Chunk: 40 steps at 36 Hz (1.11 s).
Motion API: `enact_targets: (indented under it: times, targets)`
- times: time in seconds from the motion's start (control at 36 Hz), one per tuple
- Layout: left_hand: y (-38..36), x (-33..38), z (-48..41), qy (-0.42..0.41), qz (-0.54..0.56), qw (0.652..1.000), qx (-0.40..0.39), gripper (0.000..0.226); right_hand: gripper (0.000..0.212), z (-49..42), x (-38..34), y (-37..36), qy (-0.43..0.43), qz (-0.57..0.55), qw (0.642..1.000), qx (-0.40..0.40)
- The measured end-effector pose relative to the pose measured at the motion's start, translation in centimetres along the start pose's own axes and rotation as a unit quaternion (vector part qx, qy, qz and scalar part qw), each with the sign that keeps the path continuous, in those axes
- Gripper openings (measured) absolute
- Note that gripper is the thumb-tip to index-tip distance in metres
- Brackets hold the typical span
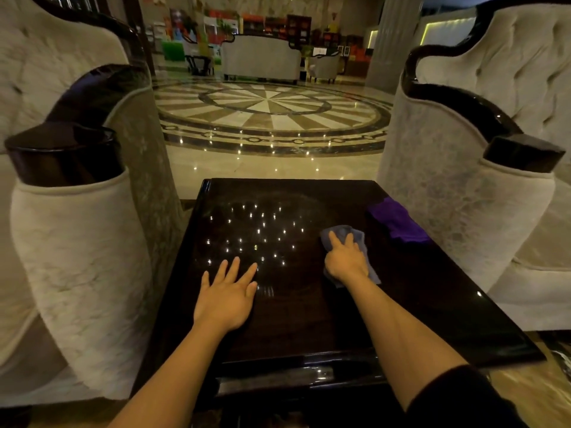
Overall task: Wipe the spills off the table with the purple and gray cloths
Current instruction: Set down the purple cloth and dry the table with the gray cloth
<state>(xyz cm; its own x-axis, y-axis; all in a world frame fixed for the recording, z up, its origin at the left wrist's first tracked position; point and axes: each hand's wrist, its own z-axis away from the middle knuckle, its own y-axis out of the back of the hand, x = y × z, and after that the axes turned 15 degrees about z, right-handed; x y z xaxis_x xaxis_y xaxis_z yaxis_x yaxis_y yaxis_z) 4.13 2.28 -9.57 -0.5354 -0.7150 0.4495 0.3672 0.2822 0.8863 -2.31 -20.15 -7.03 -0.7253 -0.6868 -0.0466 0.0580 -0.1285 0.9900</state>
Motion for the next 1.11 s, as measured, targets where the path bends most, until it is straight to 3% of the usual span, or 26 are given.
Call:
enact_targets:
  times: [0.33, 0.64, 0.81, 0.92, 1.11]
  targets:
    - [-0.1, 0.0, 0.3, -0.001, -0.001, 1.0, 0.001, 0.05, 0.048, 4.0, -2.2, -1.6, 0.29, 0.019, 0.956, 0.026]
    - [0.0, -0.2, 0.1, 0.0, -0.006, 1.0, 0.001, 0.049, 0.055, 12.8, 0.0, -1.8, 0.488, 0.033, 0.872, 0.031]
    - [0.2, -0.1, 0.1, 0.006, -0.004, 1.0, -0.001, 0.048, 0.044, 16.6, 2.5, -1.8, 0.566, 0.022, 0.824, 0.026]
    - [0.3, -0.1, 0.0, 0.002, -0.013, 1.0, 0.01, 0.048, 0.04, 19.1, 4.8, -2.1, 0.572, 0.001, 0.821, -0.002]
    - [0.3, 0.1, 0.2, 0.008, -0.009, 1.0, 0.007, 0.047, 0.049, 15.2, 10.2, 2.8, 0.423, -0.081, 0.879, 0.205]
